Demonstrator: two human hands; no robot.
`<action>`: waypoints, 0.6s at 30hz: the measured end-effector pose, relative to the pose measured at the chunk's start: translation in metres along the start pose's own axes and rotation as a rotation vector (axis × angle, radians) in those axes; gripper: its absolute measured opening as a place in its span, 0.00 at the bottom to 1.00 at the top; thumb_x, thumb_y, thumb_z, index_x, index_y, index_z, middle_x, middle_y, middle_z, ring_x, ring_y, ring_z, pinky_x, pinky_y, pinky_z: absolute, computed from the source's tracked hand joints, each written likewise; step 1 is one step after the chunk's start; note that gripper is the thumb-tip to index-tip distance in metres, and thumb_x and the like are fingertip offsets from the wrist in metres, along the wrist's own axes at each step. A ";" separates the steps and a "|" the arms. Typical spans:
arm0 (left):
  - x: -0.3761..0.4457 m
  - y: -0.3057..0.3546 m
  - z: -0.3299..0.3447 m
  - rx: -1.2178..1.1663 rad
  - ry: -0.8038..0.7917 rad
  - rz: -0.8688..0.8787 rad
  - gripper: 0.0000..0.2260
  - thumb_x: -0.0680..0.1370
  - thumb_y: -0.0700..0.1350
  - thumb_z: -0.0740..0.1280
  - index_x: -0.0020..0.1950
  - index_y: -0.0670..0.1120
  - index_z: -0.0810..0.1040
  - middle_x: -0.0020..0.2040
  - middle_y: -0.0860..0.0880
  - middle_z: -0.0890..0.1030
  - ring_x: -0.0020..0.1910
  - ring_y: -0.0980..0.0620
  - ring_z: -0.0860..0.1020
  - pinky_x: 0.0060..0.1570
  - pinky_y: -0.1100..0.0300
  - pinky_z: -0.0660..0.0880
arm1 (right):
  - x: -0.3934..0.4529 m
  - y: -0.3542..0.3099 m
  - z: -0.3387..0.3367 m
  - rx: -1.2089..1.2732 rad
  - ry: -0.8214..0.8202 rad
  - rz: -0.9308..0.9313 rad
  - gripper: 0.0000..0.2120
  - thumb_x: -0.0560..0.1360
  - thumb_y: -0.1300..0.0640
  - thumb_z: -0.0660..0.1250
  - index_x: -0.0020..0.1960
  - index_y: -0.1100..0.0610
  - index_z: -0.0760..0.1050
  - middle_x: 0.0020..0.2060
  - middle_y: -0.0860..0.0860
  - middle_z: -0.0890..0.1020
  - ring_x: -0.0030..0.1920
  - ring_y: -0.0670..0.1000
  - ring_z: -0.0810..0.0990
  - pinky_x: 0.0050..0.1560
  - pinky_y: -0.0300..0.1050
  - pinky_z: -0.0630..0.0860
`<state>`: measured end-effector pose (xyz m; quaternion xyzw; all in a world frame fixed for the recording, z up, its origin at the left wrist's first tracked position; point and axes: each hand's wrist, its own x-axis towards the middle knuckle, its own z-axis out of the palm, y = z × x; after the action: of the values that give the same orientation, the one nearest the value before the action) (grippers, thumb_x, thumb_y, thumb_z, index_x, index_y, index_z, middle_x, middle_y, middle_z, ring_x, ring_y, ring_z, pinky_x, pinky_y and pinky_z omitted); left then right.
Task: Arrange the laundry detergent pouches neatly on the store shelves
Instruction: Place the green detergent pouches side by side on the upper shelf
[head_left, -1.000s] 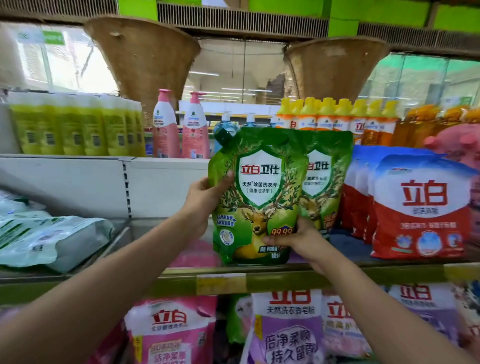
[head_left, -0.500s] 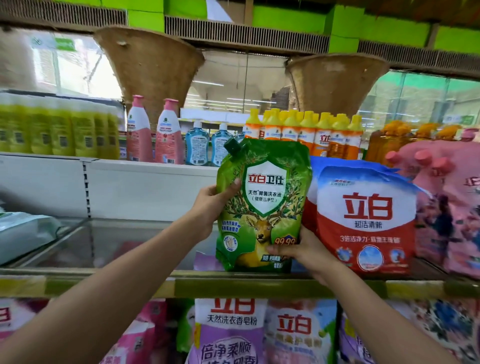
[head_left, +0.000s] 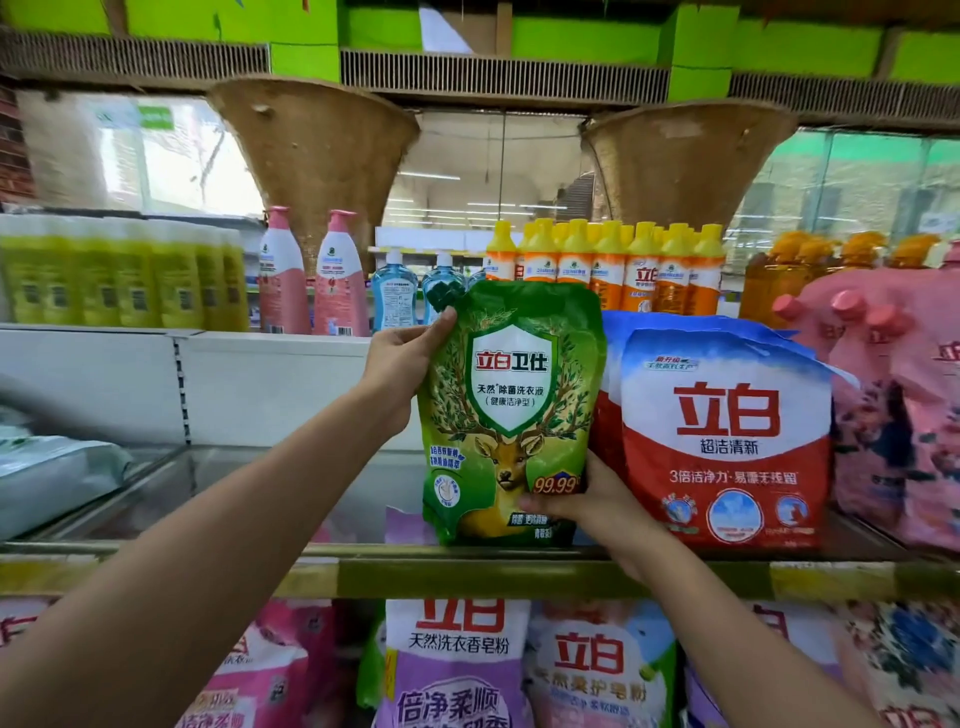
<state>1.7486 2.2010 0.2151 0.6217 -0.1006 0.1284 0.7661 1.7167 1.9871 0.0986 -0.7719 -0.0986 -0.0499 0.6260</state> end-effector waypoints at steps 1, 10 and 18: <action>0.001 0.000 0.001 -0.013 0.002 -0.008 0.10 0.74 0.50 0.71 0.42 0.43 0.80 0.33 0.49 0.85 0.30 0.54 0.82 0.32 0.62 0.79 | -0.001 -0.001 0.000 -0.005 0.003 0.004 0.36 0.61 0.57 0.82 0.65 0.50 0.72 0.56 0.46 0.83 0.56 0.45 0.80 0.51 0.36 0.75; -0.010 -0.003 -0.010 0.009 -0.109 -0.019 0.13 0.75 0.52 0.69 0.50 0.43 0.81 0.39 0.50 0.86 0.34 0.55 0.83 0.35 0.62 0.80 | -0.008 -0.003 0.005 0.016 0.025 -0.003 0.37 0.62 0.58 0.81 0.67 0.51 0.69 0.56 0.45 0.81 0.56 0.44 0.79 0.47 0.32 0.74; -0.040 -0.033 -0.070 0.017 0.007 -0.052 0.17 0.77 0.54 0.67 0.61 0.45 0.77 0.58 0.49 0.82 0.57 0.50 0.81 0.59 0.53 0.77 | -0.026 -0.010 0.025 -0.102 0.276 0.016 0.49 0.63 0.54 0.81 0.75 0.50 0.56 0.65 0.49 0.72 0.65 0.53 0.71 0.65 0.49 0.69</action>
<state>1.7209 2.2600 0.1577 0.6302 -0.0808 0.1113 0.7642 1.6880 2.0112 0.0978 -0.7894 -0.0027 -0.1554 0.5939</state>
